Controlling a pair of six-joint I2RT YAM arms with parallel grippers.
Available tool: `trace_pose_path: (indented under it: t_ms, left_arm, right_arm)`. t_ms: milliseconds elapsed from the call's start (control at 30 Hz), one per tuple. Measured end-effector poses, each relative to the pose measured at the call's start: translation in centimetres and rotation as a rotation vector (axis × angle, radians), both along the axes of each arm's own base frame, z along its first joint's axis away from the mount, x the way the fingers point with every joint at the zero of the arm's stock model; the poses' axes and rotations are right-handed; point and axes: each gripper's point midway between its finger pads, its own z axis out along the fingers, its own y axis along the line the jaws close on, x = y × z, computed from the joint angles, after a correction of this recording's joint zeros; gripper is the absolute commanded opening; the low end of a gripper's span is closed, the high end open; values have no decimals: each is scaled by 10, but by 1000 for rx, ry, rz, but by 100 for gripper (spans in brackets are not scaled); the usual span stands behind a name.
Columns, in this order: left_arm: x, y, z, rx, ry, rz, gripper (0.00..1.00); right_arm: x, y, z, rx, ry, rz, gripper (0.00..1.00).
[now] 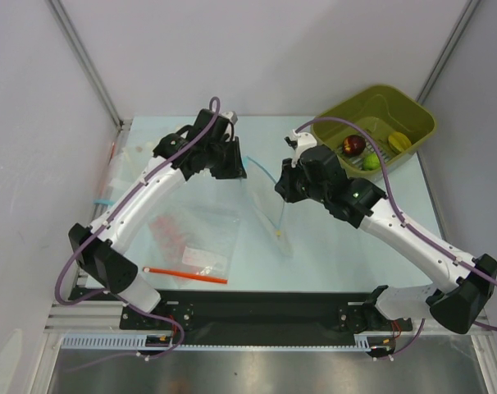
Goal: Place the food in the zip-top bag and seal the zipper
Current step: Open the zipper of the food storage bag.
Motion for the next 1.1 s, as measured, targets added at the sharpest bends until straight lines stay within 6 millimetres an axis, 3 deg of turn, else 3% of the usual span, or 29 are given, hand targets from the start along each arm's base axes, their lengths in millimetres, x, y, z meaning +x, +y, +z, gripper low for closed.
trace_pose_path:
  t_ms: [133,333,400,433,533,900,1100]
  left_arm:
    - [8,-4,-2,0,9,6,0]
    - [10,-6,-4,2,8,-4,0]
    - [11,-6,-3,2,3,-6,0]
    - [11,-6,-3,2,3,-7,0]
    - [11,-6,-2,4,-2,-12,0]
    - [10,-7,-2,5,-3,-12,0]
    - [9,-9,-1,1,0,0,0]
  right_arm:
    - [1,1,2,-2,-16,7,13]
    - [2,1,3,-2,-25,11,15]
    - [2,1,4,-1,-26,12,21]
    - [2,2,4,0,-27,13,32]
    - [1,4,5,8,-27,27,41]
    - [-10,20,7,47,8,82,45]
    - [-15,33,-4,31,41,111,47]
